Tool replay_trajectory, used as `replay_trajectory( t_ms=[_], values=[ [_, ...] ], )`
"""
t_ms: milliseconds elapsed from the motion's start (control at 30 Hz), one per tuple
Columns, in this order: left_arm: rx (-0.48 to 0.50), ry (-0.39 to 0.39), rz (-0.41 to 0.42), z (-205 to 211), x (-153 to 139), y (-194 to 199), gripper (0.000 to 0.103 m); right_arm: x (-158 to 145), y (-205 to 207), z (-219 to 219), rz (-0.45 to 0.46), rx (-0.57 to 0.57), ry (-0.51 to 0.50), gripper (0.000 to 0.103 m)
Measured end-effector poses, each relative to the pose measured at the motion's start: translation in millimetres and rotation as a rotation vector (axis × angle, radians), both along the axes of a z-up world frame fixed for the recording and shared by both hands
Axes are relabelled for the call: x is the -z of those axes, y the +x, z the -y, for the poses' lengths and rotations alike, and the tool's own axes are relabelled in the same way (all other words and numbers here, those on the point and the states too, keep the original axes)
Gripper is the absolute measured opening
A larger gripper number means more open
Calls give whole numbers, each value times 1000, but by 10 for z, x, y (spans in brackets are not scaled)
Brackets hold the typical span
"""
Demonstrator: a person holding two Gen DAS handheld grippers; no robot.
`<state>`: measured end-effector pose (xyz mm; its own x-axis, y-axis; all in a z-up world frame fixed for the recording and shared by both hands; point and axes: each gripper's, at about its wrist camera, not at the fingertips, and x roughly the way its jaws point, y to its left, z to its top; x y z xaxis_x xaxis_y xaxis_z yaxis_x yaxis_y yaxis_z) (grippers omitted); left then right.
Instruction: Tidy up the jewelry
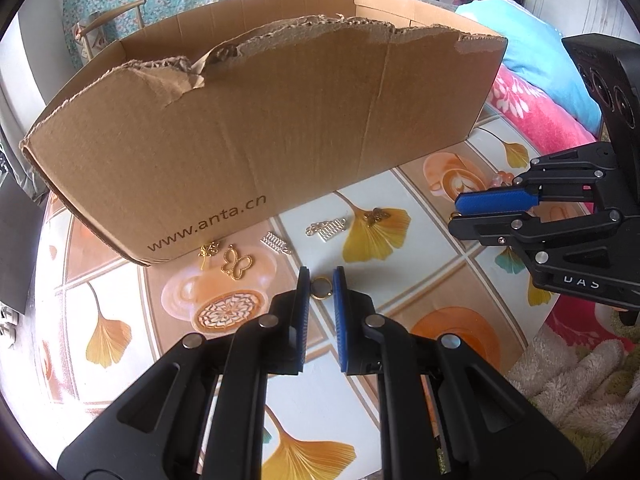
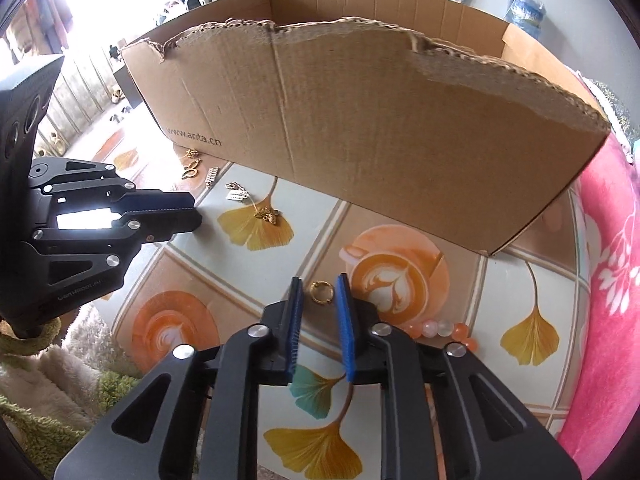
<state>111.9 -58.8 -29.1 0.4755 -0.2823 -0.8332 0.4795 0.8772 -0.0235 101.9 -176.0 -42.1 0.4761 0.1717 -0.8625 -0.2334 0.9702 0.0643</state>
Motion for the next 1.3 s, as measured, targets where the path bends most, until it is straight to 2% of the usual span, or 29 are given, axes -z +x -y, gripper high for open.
replay_trajectory(
  t_ms=[400,433,767,933,1000,1067,1167,1233,1300],
  values=[
    [0,-19,-7,-50,-22,5,11,7,5,86,-8,23,47,11],
    [0,-21,-8,-56,-25,5,11,-29,-16,196,-7,24,48,11],
    [2,-28,7,-114,-224,-103,11,-246,-159,281,41,12,66,11],
    [18,-52,63,-138,-575,-203,11,-574,-259,277,109,-12,97,11],
    [33,-105,94,-169,-803,-208,11,-777,-272,289,151,-27,125,11],
    [48,-144,144,-203,-1072,-164,11,-1000,-252,279,204,-54,134,11],
    [60,-139,217,-217,-1395,38,11,-1350,-139,228,295,-99,135,11],
    [81,-147,203,-195,-1534,304,11,-1574,30,237,351,-136,137,11],
    [104,-152,151,-155,-1542,599,11,-1677,282,255,355,-170,145,11]
  ],
)
